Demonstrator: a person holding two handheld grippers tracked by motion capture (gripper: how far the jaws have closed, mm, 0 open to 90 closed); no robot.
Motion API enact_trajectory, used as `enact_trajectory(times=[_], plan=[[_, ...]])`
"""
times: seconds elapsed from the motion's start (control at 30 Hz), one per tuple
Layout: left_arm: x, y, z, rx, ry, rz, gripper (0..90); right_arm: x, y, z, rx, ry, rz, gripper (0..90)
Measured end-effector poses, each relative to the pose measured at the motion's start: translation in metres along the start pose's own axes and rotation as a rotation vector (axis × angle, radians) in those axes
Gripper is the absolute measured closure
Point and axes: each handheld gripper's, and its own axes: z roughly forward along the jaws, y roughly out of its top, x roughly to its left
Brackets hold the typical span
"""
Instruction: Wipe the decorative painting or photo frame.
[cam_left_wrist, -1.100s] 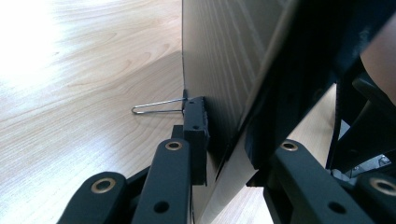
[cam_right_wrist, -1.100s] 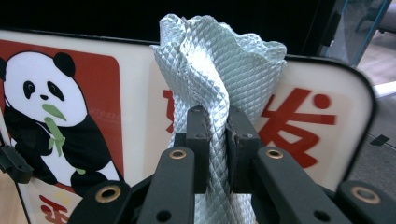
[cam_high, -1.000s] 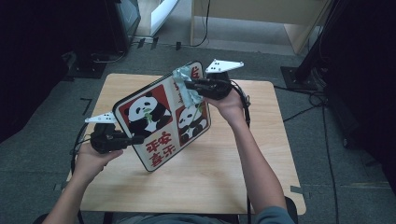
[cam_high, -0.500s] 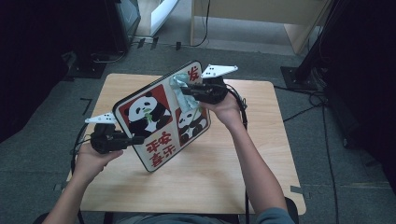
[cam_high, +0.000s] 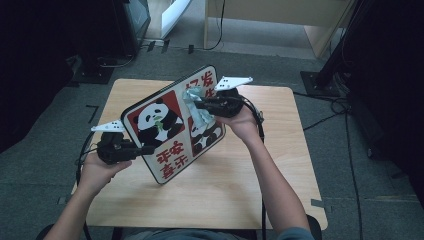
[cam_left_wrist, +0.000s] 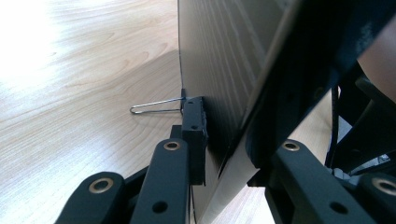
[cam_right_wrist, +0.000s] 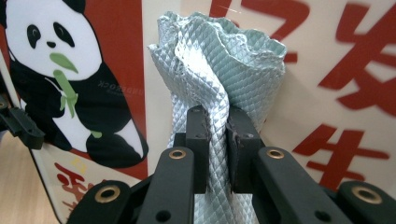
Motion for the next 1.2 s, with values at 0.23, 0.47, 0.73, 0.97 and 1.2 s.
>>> enact_trajectory(times=[0.23,0.47,0.73,0.97,1.2], plan=[[0.0,0.0,0.0,0.0,-0.002,0.003,75.8,-0.001,-0.008,0.001,0.018,0.005,0.017,81.7],[-0.001,0.0,0.0,0.002,0.002,0.0,75.9,-0.002,-0.016,0.001,0.038,0.003,0.03,81.7],[-0.001,0.0,0.0,0.002,-0.001,0.002,75.7,-0.006,-0.025,0.002,0.055,0.003,0.048,81.7],[-0.001,0.0,0.0,0.002,-0.003,0.004,75.5,-0.006,-0.032,0.004,0.068,0.003,0.061,81.7],[0.0,0.0,0.0,0.002,-0.008,0.004,75.3,-0.005,-0.04,0.006,0.09,0.001,0.069,81.6]])
